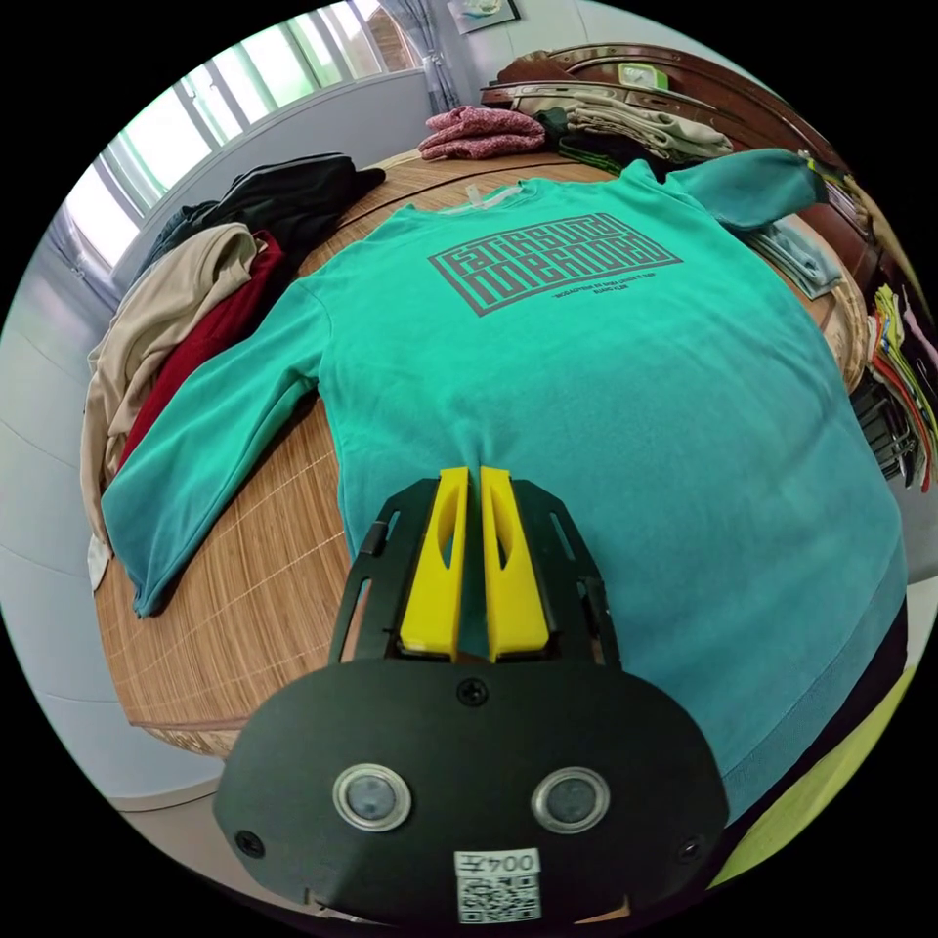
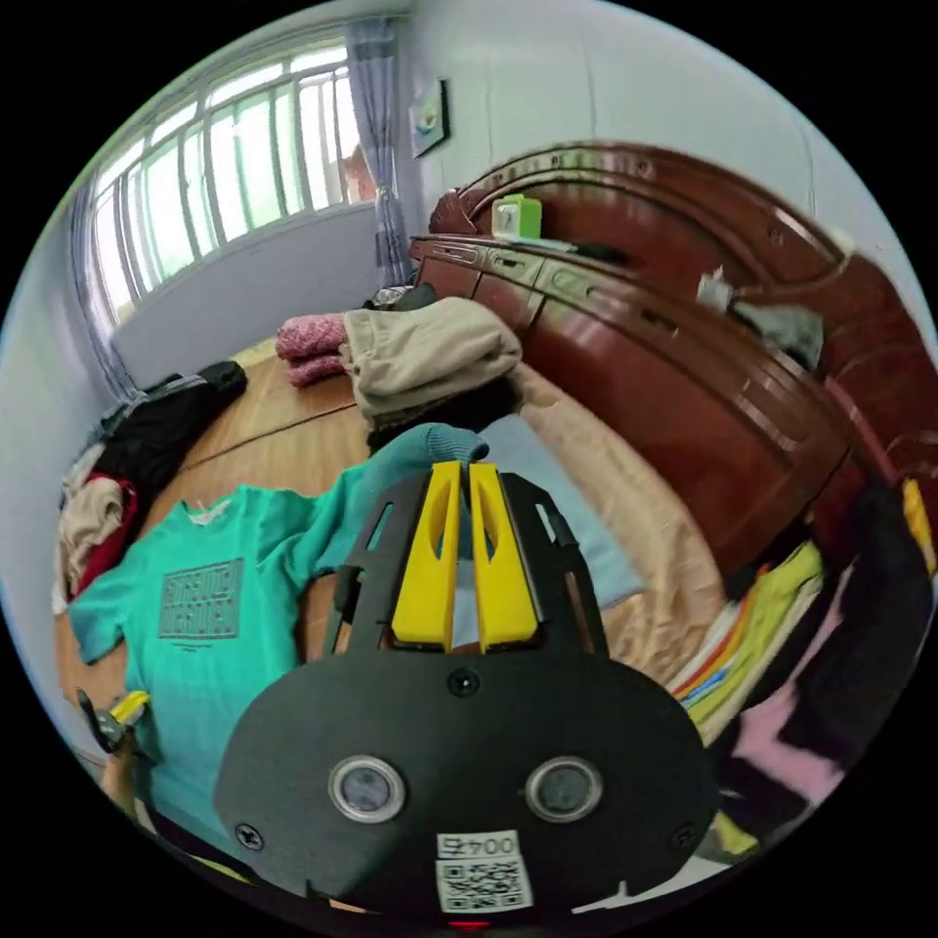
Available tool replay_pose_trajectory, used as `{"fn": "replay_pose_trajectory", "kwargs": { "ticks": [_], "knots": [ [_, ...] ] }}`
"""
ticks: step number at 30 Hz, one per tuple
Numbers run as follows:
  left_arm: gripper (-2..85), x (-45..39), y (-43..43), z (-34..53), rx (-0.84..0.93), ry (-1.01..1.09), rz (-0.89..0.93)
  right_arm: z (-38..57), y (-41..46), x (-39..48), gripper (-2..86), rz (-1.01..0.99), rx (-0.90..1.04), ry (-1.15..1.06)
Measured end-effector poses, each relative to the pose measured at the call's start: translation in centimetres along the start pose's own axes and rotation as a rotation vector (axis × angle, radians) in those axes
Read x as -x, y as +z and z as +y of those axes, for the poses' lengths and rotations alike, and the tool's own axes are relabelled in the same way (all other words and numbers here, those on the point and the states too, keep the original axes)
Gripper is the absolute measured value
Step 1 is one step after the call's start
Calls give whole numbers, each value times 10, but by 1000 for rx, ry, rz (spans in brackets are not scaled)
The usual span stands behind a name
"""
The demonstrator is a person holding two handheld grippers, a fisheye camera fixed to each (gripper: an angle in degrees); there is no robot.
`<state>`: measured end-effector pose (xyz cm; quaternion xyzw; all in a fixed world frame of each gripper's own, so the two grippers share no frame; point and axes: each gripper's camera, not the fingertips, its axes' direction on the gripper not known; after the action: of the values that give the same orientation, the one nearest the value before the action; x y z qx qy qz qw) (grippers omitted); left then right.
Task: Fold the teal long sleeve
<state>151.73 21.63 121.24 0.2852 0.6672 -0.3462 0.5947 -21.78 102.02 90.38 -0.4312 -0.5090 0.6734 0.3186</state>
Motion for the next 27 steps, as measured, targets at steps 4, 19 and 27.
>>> {"fn": "replay_pose_trajectory", "kwargs": {
  "ticks": [4,19,27],
  "knots": [
    [31,-2,1,-5,-5,4,0,-41,17,-1,11,357,70,-132],
    [27,4,5,-26,-14,-3,25,17,93,19,53,294,30,-2],
    [13,47,-12,-42,-90,-144,248,130,188,205,94,-439,295,-304]
  ]
}}
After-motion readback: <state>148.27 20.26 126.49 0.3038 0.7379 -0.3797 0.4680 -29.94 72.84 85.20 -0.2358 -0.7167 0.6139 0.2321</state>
